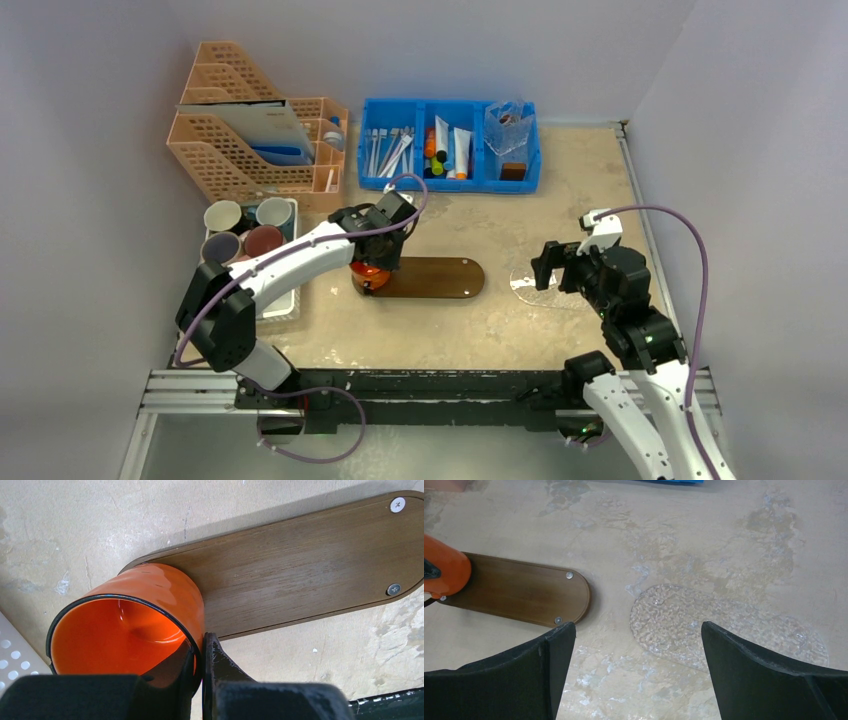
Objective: Prepare toiletry sets of a toothbrush and toothpaste on the tray
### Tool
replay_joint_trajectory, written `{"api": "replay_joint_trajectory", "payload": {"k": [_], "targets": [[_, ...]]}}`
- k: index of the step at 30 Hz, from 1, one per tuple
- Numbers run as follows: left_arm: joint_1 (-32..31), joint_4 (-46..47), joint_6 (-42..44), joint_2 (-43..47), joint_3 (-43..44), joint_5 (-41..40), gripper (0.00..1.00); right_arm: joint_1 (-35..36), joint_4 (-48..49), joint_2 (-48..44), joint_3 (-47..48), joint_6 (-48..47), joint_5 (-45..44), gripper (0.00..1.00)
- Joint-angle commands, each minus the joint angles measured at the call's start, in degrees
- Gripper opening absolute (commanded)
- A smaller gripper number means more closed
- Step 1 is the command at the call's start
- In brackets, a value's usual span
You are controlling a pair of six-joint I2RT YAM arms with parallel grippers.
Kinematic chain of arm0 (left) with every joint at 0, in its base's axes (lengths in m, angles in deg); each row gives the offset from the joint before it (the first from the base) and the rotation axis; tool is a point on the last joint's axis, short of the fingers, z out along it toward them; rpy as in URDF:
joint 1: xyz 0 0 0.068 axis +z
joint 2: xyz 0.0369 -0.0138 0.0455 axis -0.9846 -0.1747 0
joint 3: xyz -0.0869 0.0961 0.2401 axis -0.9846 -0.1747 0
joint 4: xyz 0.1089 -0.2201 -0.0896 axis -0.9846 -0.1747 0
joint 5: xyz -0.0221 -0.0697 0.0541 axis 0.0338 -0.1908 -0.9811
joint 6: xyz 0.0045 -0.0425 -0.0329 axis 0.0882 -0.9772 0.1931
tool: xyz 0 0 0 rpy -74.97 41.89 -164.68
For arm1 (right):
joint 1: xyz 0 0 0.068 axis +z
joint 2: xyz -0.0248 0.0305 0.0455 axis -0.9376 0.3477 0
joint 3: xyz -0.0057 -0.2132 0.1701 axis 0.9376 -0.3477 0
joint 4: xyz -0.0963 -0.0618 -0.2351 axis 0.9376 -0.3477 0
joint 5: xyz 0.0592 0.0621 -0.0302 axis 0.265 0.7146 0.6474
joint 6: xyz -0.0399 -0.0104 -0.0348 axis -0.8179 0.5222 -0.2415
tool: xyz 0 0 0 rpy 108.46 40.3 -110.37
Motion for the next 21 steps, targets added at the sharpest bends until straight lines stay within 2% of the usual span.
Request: {"api": "replay_joint_trajectory", "payload": {"k": [1,21], "targets": [[-0.3,2.7,1.4,0.1,-0.4,-1.5,0.00,0.3,0.3,0.5,1.1,-1.0,-1.1,0.99],[-0.4,2.8,1.9,-0.6,-1.6,-1.1,0.00,0.3,0.2,0.5,1.1,-1.1,-1.3,0.99]]}}
